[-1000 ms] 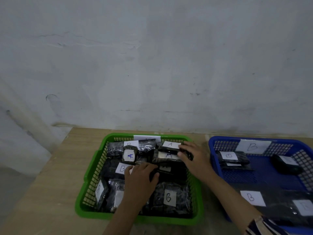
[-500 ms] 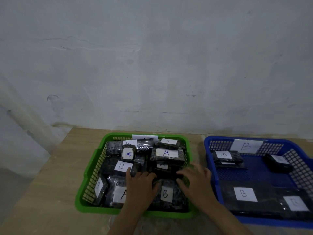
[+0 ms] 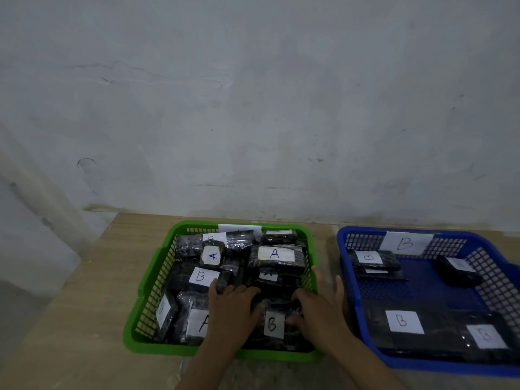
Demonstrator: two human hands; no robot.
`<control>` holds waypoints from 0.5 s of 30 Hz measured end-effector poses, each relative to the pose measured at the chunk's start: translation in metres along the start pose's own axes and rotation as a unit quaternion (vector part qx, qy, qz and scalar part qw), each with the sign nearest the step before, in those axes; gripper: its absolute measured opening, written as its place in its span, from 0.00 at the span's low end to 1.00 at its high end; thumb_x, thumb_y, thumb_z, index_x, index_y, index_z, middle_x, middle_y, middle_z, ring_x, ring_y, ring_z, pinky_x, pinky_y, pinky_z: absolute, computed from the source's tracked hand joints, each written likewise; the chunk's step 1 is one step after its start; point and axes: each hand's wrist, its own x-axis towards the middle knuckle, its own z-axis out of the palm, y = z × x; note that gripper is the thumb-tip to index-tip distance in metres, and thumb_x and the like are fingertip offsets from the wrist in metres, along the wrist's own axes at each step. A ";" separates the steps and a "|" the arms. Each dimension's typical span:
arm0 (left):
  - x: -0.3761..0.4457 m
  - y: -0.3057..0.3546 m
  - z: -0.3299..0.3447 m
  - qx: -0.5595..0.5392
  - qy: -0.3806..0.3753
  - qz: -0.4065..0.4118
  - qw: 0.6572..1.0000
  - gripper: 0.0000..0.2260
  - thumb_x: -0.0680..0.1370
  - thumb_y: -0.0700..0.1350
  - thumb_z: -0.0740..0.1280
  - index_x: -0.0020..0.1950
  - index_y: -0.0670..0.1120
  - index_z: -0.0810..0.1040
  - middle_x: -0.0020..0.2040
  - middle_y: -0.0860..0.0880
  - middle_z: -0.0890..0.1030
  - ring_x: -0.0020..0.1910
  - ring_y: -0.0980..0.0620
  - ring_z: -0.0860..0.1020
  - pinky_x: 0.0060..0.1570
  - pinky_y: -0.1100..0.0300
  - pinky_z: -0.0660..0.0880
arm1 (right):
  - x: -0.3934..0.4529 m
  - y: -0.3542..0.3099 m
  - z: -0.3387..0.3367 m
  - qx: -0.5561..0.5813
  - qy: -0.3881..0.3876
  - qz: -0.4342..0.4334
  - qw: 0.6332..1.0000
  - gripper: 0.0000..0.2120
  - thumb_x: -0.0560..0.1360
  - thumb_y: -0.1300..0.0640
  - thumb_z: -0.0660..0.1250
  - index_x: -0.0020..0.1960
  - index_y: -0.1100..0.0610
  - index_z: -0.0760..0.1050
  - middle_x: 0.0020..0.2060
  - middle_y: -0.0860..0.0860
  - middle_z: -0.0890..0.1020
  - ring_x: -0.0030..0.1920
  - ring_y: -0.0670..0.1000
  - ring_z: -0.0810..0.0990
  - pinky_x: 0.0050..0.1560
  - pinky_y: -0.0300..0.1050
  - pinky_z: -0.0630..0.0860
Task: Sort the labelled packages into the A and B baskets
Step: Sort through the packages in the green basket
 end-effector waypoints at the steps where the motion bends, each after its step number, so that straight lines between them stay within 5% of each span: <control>1: 0.000 -0.001 0.000 -0.007 0.004 0.000 1.000 0.18 0.78 0.57 0.53 0.67 0.57 0.64 0.65 0.56 0.73 0.66 0.55 0.68 0.72 0.48 0.44 | -0.001 0.000 -0.003 0.004 0.006 -0.008 1.000 0.18 0.73 0.43 0.63 0.58 0.52 0.69 0.65 0.49 0.74 0.74 0.51 0.34 0.66 0.61 0.26; 5: 0.002 -0.004 0.001 -0.026 0.000 0.010 1.000 0.18 0.78 0.59 0.51 0.67 0.57 0.64 0.66 0.57 0.71 0.67 0.55 0.67 0.72 0.49 0.45 | -0.004 0.002 -0.011 0.032 0.013 -0.031 0.999 0.15 0.72 0.43 0.62 0.53 0.51 0.68 0.63 0.46 0.75 0.75 0.51 0.39 0.67 0.58 0.25; 8: 0.001 -0.006 0.000 -0.047 -0.009 0.025 0.999 0.18 0.78 0.60 0.52 0.65 0.57 0.67 0.66 0.57 0.72 0.66 0.56 0.67 0.71 0.49 0.45 | -0.004 0.002 -0.017 0.065 0.027 -0.032 0.997 0.10 0.73 0.45 0.63 0.46 0.48 0.64 0.54 0.46 0.76 0.72 0.48 0.54 0.70 0.58 0.31; 15: -0.002 -0.009 -0.006 -0.110 -0.010 0.038 0.993 0.22 0.76 0.61 0.56 0.68 0.57 0.62 0.69 0.57 0.69 0.67 0.55 0.66 0.71 0.53 0.48 | -0.004 0.005 -0.025 0.164 0.033 -0.036 0.985 0.16 0.75 0.49 0.63 0.61 0.47 0.66 0.57 0.44 0.74 0.63 0.45 0.66 0.68 0.46 0.42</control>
